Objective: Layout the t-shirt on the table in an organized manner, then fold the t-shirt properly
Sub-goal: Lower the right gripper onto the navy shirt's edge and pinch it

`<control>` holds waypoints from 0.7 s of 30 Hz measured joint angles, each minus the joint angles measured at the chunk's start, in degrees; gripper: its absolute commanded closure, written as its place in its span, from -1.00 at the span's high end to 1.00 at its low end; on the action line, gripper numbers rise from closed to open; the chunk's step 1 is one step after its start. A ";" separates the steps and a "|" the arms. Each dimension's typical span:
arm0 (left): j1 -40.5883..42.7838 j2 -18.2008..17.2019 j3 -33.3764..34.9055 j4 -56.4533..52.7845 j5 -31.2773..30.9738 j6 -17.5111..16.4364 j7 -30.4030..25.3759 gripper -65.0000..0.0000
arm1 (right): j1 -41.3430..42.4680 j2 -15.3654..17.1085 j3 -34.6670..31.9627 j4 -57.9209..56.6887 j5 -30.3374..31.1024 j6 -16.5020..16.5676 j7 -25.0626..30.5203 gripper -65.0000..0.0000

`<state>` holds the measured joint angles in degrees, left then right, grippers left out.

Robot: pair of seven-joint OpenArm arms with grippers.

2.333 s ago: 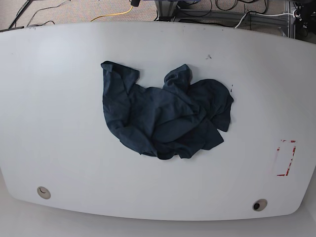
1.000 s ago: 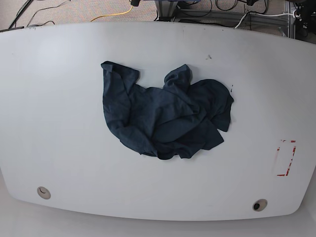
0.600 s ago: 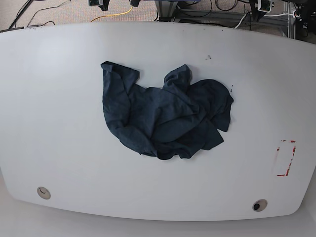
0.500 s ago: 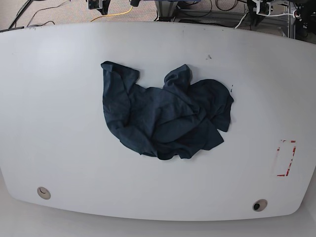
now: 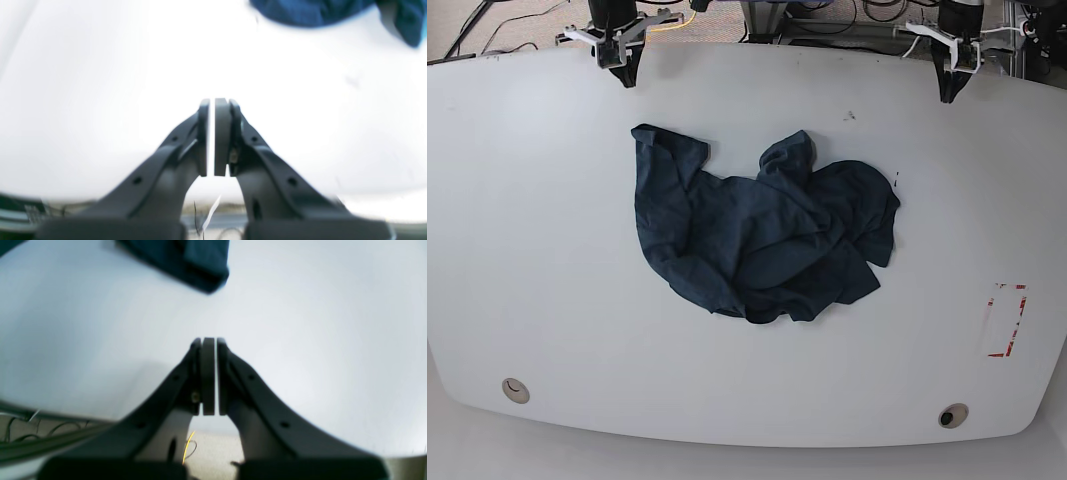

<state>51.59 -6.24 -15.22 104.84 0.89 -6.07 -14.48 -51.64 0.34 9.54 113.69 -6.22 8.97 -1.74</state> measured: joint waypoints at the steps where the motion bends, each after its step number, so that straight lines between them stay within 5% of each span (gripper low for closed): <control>1: -0.57 0.00 0.00 0.00 -0.02 0.04 -0.15 -0.97 | 0.79 0.00 0.00 0.00 0.02 -0.02 -0.02 -0.98; 10: -4.02 0.00 0.00 -0.02 0.02 0.07 0.04 -0.96 | 7.45 1.75 -0.57 0.07 0.02 0.02 -4.50 -0.92; 17: -8.02 0.15 0.00 -0.02 0.07 -0.13 0.74 -0.88 | 12.46 2.05 -2.91 0.68 0.07 -0.11 -9.14 -0.33; 21: -10.10 0.13 0.00 0.13 0.13 0.02 5.22 -0.61 | 13.79 1.88 -4.31 0.70 0.02 0.04 -9.22 -0.26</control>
<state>41.50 -6.11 -15.22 104.97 1.02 -6.04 -9.26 -37.85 2.22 5.23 114.39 -6.20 9.02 -10.96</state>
